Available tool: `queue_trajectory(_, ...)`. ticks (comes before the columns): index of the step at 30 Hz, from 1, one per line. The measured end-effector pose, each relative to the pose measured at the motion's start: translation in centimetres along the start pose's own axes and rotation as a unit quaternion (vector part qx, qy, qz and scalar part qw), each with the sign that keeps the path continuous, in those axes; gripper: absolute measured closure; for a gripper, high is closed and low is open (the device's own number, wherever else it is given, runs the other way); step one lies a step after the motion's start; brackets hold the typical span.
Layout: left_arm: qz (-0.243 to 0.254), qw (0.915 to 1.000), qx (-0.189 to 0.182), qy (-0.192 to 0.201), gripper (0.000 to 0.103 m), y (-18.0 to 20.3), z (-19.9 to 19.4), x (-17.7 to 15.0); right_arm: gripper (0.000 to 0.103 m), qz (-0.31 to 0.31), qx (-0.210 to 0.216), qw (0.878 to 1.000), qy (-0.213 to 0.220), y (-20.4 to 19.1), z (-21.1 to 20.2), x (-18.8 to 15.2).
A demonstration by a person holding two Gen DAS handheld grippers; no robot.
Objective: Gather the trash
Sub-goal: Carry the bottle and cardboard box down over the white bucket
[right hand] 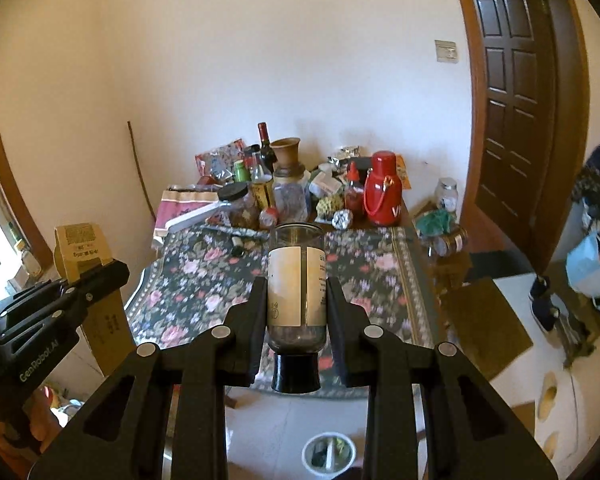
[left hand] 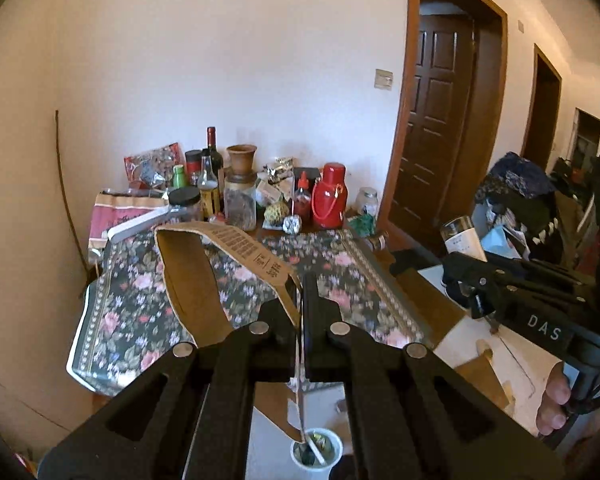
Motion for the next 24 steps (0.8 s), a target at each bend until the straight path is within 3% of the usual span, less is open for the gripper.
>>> queue_trajectory(9, -0.001, 0.9983, -0.037, -0.045, 0.102, 0.2, -2.1, -4.4, 0.077, 0.018, -0.038, 0.999, -0.028, -1.1, -3.0, -4.9)
queue_trajectory(15, -0.007, 0.9960, -0.046, -0.076, 0.102, 1.0, -1.9, -7.3, 0.077, 0.026, -0.044, 0.997, -0.064, -0.4, -2.8, -7.5)
queue_trajectory(24, -0.031, 0.9851, -0.039, -0.165, 0.102, 2.2, 4.1, -12.9, 0.077, 0.029, -0.035, 0.991, -0.128, 2.2, 1.0, -11.8)
Point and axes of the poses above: each gripper's, at about its wrist camera, not at the fingertips, and z roughly the way its jaws point, y to its right, x to its top, the point moved 6 cm from there along z, roughly the way its jaws point, and after that the axes turned 7 degrees about z, right-handed, at the moved point
